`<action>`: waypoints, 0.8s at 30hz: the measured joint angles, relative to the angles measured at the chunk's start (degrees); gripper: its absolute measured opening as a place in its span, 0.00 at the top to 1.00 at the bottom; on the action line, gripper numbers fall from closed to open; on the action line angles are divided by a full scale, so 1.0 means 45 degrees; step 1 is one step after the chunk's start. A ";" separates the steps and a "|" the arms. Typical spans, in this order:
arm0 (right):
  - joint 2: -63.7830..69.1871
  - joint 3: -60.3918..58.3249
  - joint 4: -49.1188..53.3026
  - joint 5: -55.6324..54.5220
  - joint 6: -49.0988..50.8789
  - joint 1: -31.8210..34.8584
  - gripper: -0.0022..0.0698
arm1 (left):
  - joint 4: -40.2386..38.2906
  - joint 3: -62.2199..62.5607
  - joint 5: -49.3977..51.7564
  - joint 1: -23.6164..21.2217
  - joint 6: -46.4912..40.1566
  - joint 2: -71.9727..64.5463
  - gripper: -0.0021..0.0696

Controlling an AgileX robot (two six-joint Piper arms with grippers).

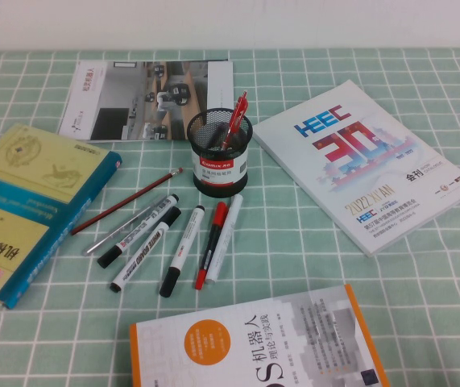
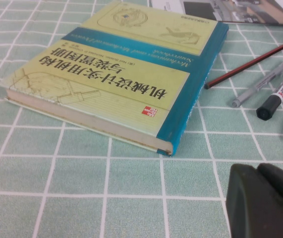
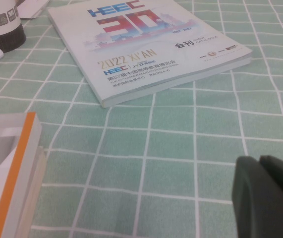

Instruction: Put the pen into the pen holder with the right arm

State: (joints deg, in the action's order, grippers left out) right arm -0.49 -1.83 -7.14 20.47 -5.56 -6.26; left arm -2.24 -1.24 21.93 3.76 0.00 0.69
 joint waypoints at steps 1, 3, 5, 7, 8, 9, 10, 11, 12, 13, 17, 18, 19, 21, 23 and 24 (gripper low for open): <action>0.0000 0.0000 0.0000 0.0000 0.0000 0.0000 1.00 | 0.0000 0.0000 0.0000 0.0000 0.0000 0.0000 0.98; 0.0000 0.0000 0.0000 0.0000 0.0000 0.0000 1.00 | 0.0000 0.0000 0.0000 0.0000 0.0000 0.0000 0.98; 0.0000 0.0000 0.0000 0.0000 0.0000 0.0000 1.00 | 0.0000 0.0000 0.0000 0.0000 0.0000 0.0000 0.98; 0.0000 0.0000 0.0000 0.0000 0.0000 0.0000 1.00 | 0.0000 0.0000 0.0000 0.0000 0.0000 0.0000 0.98; 0.0000 0.0000 -0.0111 -0.0107 0.0000 0.0000 1.00 | 0.0000 0.0000 0.0000 0.0000 0.0000 0.0000 0.98; 0.0000 0.0000 -0.0313 -0.0245 0.0000 0.0000 1.00 | 0.0000 0.0000 0.0000 0.0000 0.0000 0.0000 0.98; 0.0000 0.0000 -0.0795 -0.0491 0.0000 0.0000 1.00 | 0.0000 0.0000 0.0000 0.0000 0.0000 0.0000 0.98; 0.0000 0.0000 -0.1515 -0.0719 0.0000 0.0000 1.00 | 0.0000 0.0000 0.0000 0.0000 0.0000 0.0000 0.98; 0.0000 0.0000 -0.2394 -0.1012 0.0000 0.0000 1.00 | 0.0000 0.0000 0.0000 0.0000 0.0000 0.0000 0.98; 0.0000 0.0000 -0.3255 -0.1300 0.0000 0.0000 1.00 | 0.0000 0.0000 0.0000 0.0000 0.0000 0.0000 0.98; 0.0000 0.0000 -0.6146 -0.2228 0.0000 0.0000 1.00 | 0.0000 0.0000 0.0000 0.0000 0.0000 0.0000 0.98; 0.0000 0.0000 -0.7065 -0.2346 0.0000 0.0000 1.00 | 0.0000 0.0000 0.0000 0.0000 0.0000 0.0000 0.98; 0.0000 0.0000 -0.7883 -0.2426 0.0000 0.0000 1.00 | 0.0000 0.0000 0.0000 0.0000 0.0000 0.0000 0.98; 0.0000 0.0000 -0.8872 -0.2568 0.0000 0.0000 1.00 | 0.0000 0.0000 0.0000 0.0000 0.0000 0.0000 0.98; 0.0000 0.0000 -0.9300 -0.2688 0.0000 0.0000 1.00 | 0.0000 0.0000 0.0000 0.0000 0.0000 0.0000 0.98; 0.0000 0.0000 -0.9425 -0.2710 0.0000 0.0000 1.00 | 0.0000 0.0000 0.0000 0.0000 0.0000 0.0000 0.98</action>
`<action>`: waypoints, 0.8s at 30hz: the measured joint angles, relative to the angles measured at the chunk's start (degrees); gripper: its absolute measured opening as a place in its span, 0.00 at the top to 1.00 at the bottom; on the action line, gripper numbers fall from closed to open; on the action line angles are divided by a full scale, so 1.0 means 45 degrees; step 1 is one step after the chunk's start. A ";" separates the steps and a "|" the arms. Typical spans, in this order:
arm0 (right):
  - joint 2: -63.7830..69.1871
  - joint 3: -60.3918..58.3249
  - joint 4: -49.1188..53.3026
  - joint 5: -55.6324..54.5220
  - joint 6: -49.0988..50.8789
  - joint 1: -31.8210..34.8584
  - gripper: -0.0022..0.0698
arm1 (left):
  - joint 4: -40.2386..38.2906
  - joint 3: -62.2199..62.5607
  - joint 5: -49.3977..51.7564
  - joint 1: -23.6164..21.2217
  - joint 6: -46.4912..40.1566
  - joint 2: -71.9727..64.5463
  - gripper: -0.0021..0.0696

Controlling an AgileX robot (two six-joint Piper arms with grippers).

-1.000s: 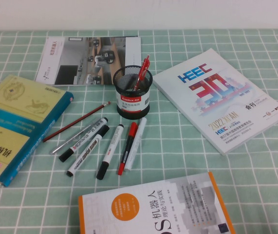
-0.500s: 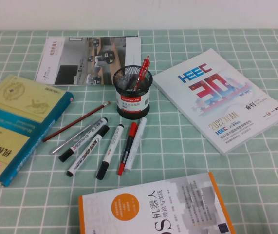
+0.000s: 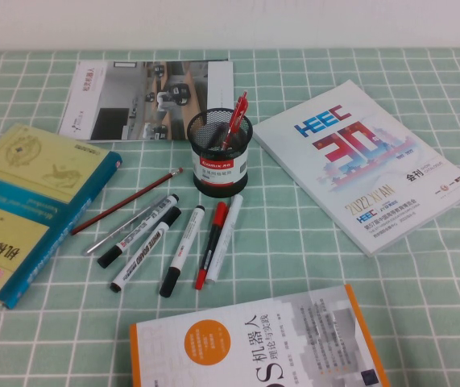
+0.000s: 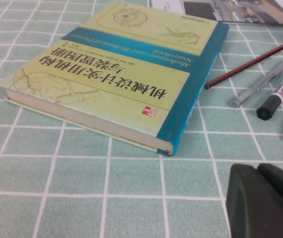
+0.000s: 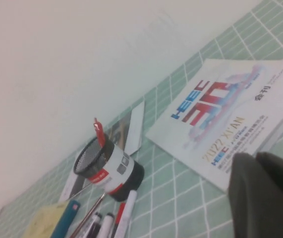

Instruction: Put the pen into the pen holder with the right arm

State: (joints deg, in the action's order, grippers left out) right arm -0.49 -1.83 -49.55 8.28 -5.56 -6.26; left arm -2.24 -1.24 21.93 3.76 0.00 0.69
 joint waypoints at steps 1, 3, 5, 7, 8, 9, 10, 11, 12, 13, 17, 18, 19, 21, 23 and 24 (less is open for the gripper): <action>0.0000 0.0000 -0.0087 0.0000 0.0000 0.0000 1.00 | 0.0000 0.0000 0.0000 0.0000 0.0000 0.0000 0.98; 0.0000 0.0000 -0.0195 0.0310 0.0000 0.0000 1.00 | 0.0000 0.0000 0.0000 0.0000 0.0000 0.0000 0.98; 0.0000 0.0023 -0.0250 0.0768 0.0000 0.0000 1.00 | 0.0000 0.0000 0.0000 0.0000 0.0000 0.0000 0.98; 0.0091 0.0318 -0.0220 0.1350 0.0000 0.0000 1.00 | 0.0000 0.0000 0.0000 0.0000 0.0000 0.0000 0.98; 0.0237 0.0613 -0.0162 0.1639 0.0000 0.0000 1.00 | 0.0000 0.0000 0.0000 0.0000 0.0000 0.0000 0.98; 0.0601 0.0985 -0.0043 0.2144 0.0000 0.0000 1.00 | 0.0000 0.0000 0.0000 0.0000 0.0000 0.0000 0.98; 0.0924 0.1422 0.0070 0.2516 0.0000 0.0000 1.00 | 0.0000 0.0000 0.0000 0.0000 0.0000 0.0000 0.98; 0.1397 0.1805 0.0260 0.3003 0.0000 0.0000 1.00 | 0.0000 0.0000 0.0000 0.0000 0.0000 0.0000 0.98; 0.1951 0.2323 0.0537 0.3512 0.0000 0.0000 1.00 | 0.0000 0.0000 0.0000 0.0000 0.0000 0.0000 0.98; 0.2425 0.2773 0.0784 0.3926 0.0000 0.0000 1.00 | 0.0000 0.0000 0.0000 0.0000 0.0000 0.0000 0.98; 0.5038 0.5086 0.2112 0.5900 0.0000 0.0000 1.00 | 0.0000 0.0000 0.0000 0.0000 0.0000 0.0000 0.98; 0.5928 0.5834 0.2490 0.6482 0.0000 0.0000 1.00 | 0.0000 0.0000 0.0000 0.0000 0.0000 0.0000 0.98; 0.6535 0.6329 0.2735 0.6864 0.0000 0.0000 1.00 | 0.0000 0.0000 0.0000 0.0000 0.0000 0.0000 0.98; 0.8077 0.7499 0.3169 0.7678 0.0000 0.0000 1.00 | 0.0000 0.0000 0.0000 0.0000 0.0000 0.0000 0.98; 0.9470 0.8440 0.3348 0.8435 0.0000 0.0000 1.00 | 0.0000 0.0000 0.0000 0.0000 0.0000 0.0000 0.98; 1.0224 0.8916 0.3400 0.8743 0.0000 0.0000 1.00 | 0.0000 0.0000 0.0000 0.0000 0.0000 0.0000 0.98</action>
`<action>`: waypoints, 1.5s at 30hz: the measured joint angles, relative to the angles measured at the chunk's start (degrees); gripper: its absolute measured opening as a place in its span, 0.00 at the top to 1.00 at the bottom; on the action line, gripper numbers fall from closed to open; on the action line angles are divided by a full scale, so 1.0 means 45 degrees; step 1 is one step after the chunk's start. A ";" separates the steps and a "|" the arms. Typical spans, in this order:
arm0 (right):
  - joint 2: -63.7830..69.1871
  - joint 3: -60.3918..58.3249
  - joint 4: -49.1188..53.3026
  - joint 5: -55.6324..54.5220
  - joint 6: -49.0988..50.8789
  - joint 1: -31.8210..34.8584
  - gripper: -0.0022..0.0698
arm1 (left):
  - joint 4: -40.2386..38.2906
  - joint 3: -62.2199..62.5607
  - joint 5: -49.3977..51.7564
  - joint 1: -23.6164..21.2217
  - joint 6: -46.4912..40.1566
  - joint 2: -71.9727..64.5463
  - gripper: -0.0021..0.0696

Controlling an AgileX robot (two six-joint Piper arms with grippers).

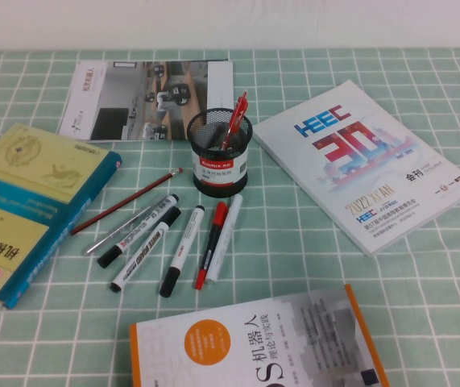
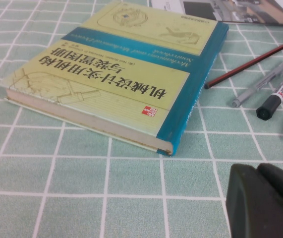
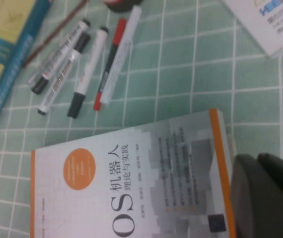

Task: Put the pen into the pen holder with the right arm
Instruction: Pick up the pen on the table

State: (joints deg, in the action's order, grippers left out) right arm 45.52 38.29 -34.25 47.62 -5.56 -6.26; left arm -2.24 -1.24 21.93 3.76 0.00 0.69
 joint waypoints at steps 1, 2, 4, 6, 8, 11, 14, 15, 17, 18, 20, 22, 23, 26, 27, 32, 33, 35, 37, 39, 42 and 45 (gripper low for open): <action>0.0734 0.0451 0.0022 0.0200 0.0000 -0.0053 1.00 | 0.0000 0.0000 0.0000 0.0000 0.0000 0.0000 0.98; 0.1307 0.0785 0.0085 0.0285 0.0000 -0.0157 1.00 | 0.0000 0.0000 0.0000 0.0000 0.0000 0.0000 0.98; 0.2792 0.1628 0.0163 0.0313 0.0000 -0.0719 1.00 | 0.0000 0.0000 0.0000 0.0000 0.0000 0.0000 0.98; 0.3912 0.2253 0.0326 0.0243 0.0279 -0.1469 1.00 | 0.0000 0.0000 0.0000 0.0000 0.0000 0.0000 0.98; 0.4971 0.2865 0.0688 -0.0065 0.0870 -0.2397 1.00 | 0.0000 0.0000 0.0000 0.0000 0.0000 0.0000 0.98; 0.6546 0.3894 0.1903 -0.0443 0.2484 -0.3917 1.00 | 0.0000 0.0000 0.0000 0.0000 0.0000 0.0000 0.98; 0.8040 0.5156 0.3133 -0.0550 0.3970 -0.5328 1.00 | 0.0000 0.0000 0.0000 0.0000 0.0000 0.0000 0.98; 0.8542 0.5602 0.3511 -0.0550 0.4457 -0.5715 1.00 | 0.0000 0.0000 0.0000 0.0000 0.0000 0.0000 0.98; 0.9490 0.6413 0.4071 -0.0550 0.5275 -0.6285 1.00 | 0.0000 0.0000 0.0000 0.0000 0.0000 0.0000 0.98; 0.9939 0.6866 0.4321 -0.0550 0.5655 -0.6528 1.00 | 0.0000 0.0000 0.0000 0.0000 0.0000 0.0000 0.98; 1.0721 0.7662 0.4639 -0.0550 0.6175 -0.6838 1.00 | 0.0000 0.0000 0.0000 0.0000 0.0000 0.0000 0.98; 1.1573 0.8543 0.4779 -0.0432 0.6603 -0.6998 0.98 | 0.0000 0.0000 0.0000 0.0000 0.0000 0.0000 0.98; 1.1916 0.8889 0.4836 -0.0314 0.6696 -0.7028 0.97 | 0.0000 0.0000 0.0000 0.0000 0.0000 0.0000 0.98; 1.3169 1.0164 0.4968 0.0202 0.7044 -0.7058 0.90 | 0.0000 0.0000 0.0000 0.0000 0.0000 0.0000 0.98; 1.3575 1.0571 0.5006 0.0371 0.7230 -0.7058 0.87 | 0.0000 0.0000 0.0000 0.0000 0.0000 0.0000 0.98; 1.5361 1.2397 0.5082 0.1123 0.7769 -0.7058 0.76 | 0.0000 0.0000 0.0000 0.0000 0.0000 0.0000 0.98; 1.5621 1.2665 0.5137 0.1200 0.7918 -0.7078 0.76 | 0.0000 0.0000 0.0000 0.0000 0.0000 0.0000 0.98; 1.6216 1.3258 0.5293 0.1332 0.8161 -0.7078 0.74 | 0.0000 0.0000 0.0000 0.0000 0.0000 0.0000 0.98; 1.6706 1.3780 0.5481 0.1444 0.8393 -0.7078 0.73 | 0.0000 0.0000 0.0000 0.0000 0.0000 0.0000 0.98; 1.7052 1.4161 0.5689 0.1618 0.8515 -0.7078 0.72 | 0.0000 0.0000 0.0000 0.0000 0.0000 0.0000 0.98; 1.7382 1.4524 0.5826 0.1708 0.8602 -0.7078 0.72 | 0.0000 0.0000 0.0000 0.0000 0.0000 0.0000 0.98; 1.7630 1.4691 0.5876 0.1708 0.8621 -0.7078 0.72 | 0.0000 0.0000 0.0000 0.0000 0.0000 0.0000 0.98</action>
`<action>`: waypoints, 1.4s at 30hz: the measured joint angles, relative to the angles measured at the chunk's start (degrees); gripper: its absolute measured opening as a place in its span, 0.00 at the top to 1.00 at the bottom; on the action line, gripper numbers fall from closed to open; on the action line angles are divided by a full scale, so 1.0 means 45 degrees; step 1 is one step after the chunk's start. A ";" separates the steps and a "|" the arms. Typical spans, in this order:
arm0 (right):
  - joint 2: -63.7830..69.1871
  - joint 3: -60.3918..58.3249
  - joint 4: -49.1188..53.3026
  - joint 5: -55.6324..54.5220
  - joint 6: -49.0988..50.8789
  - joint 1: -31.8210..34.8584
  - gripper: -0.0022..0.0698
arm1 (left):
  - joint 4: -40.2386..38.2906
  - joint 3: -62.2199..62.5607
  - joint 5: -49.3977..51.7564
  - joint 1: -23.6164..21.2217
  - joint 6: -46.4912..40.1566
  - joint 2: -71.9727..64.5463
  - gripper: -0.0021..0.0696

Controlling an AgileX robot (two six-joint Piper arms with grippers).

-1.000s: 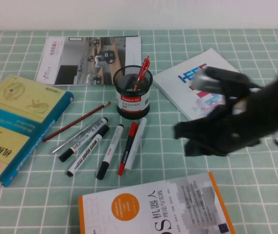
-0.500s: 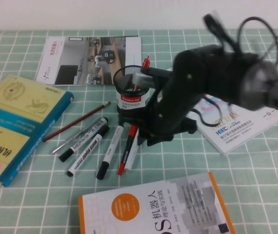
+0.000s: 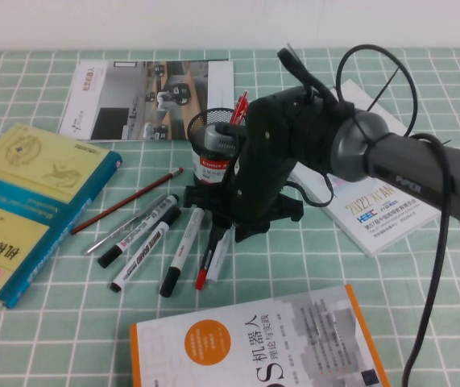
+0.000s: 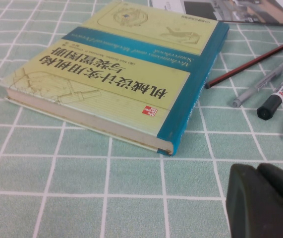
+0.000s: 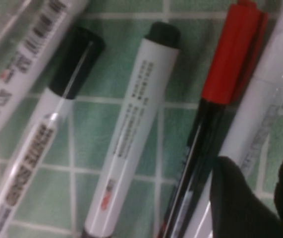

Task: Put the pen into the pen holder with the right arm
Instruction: Pick up the pen on the table

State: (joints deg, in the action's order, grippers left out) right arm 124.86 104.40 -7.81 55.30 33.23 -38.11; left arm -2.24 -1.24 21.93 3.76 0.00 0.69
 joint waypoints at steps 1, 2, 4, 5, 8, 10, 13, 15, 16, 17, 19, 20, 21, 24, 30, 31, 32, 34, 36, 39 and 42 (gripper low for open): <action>0.0093 0.0000 0.0062 0.0000 0.0000 0.0000 0.72 | 0.0000 0.0000 0.0000 0.0000 0.0000 0.0000 0.98; 0.0175 0.0019 0.0093 0.0000 0.0011 0.0000 0.72 | 0.0000 0.0000 0.0000 0.0000 0.0000 0.0000 0.98; 0.0263 0.0019 0.0173 -0.0027 0.0151 0.0000 0.72 | 0.0000 0.0000 0.0000 0.0000 0.0000 0.0000 0.98; 0.0267 0.0019 0.0173 -0.0027 0.0232 0.0000 0.72 | 0.0000 0.0000 0.0000 0.0000 0.0000 0.0000 0.98; 0.0314 0.0027 0.0196 -0.0052 0.0339 0.0000 0.72 | 0.0000 0.0000 0.0000 0.0000 0.0000 0.0000 0.98; 0.0312 0.0050 0.0196 -0.0101 0.0343 0.0000 0.72 | 0.0000 0.0000 0.0000 0.0000 0.0000 0.0000 0.98; 0.0360 0.0075 0.0196 -0.0242 0.0343 0.0000 0.72 | 0.0000 0.0000 0.0000 0.0000 0.0000 0.0000 0.98; 0.0385 0.0075 0.0196 -0.0293 0.0343 0.0000 0.72 | 0.0000 0.0000 0.0000 0.0000 0.0000 0.0000 0.98; 0.0385 0.0075 0.0196 -0.0325 0.0343 0.0000 0.72 | 0.0000 0.0000 0.0000 0.0000 0.0000 0.0000 0.98; 0.0385 0.0075 0.0196 -0.0375 0.0343 0.0000 0.72 | 0.0000 0.0000 0.0000 0.0000 0.0000 0.0000 0.98; 0.0385 0.0075 0.0219 -0.0436 0.0365 -0.0009 0.72 | 0.0000 0.0000 0.0000 0.0000 0.0000 0.0000 0.98; 0.0385 0.0075 0.0246 -0.0456 0.0371 -0.0009 0.72 | 0.0000 0.0000 0.0000 0.0000 0.0000 0.0000 0.98; 0.0385 0.0075 0.0297 -0.0456 0.0371 -0.0009 0.72 | 0.0000 0.0000 0.0000 0.0000 0.0000 0.0000 0.98; 0.0434 0.0075 0.0531 -0.0286 0.0371 -0.0009 0.72 | 0.0000 0.0000 0.0000 0.0000 0.0000 0.0000 0.98; 0.0718 0.0249 0.0762 0.0479 0.0371 -0.0009 0.72 | 0.0000 0.0000 0.0000 0.0000 0.0000 0.0000 0.98; 0.0730 0.0287 0.0762 0.0535 0.0371 -0.0009 0.74 | 0.0000 0.0000 0.0000 0.0000 0.0000 0.0000 0.98; 0.0751 0.0295 0.0787 0.0593 0.0347 -0.0009 0.76 | 0.0000 0.0000 0.0000 0.0000 0.0000 0.0000 0.98; 0.0759 0.0345 0.0816 0.0621 0.0347 -0.0009 0.80 | 0.0000 0.0000 0.0000 0.0000 0.0000 0.0000 0.98; 0.0779 0.0357 0.0839 0.0671 0.0187 -0.0009 0.81 | 0.0000 0.0000 0.0000 0.0000 0.0000 0.0000 0.98; 0.0779 0.0357 0.0814 0.0941 0.0045 0.0046 0.81 | 0.0000 0.0000 0.0000 0.0000 0.0000 0.0000 0.98; 0.0703 0.0357 0.0814 0.1513 -0.0164 0.0203 0.81 | 0.0000 0.0000 0.0000 0.0000 0.0000 0.0000 0.98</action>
State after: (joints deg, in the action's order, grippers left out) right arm 128.02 106.01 -4.14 62.11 32.49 -37.20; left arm -2.24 -1.24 21.93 3.76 0.00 0.69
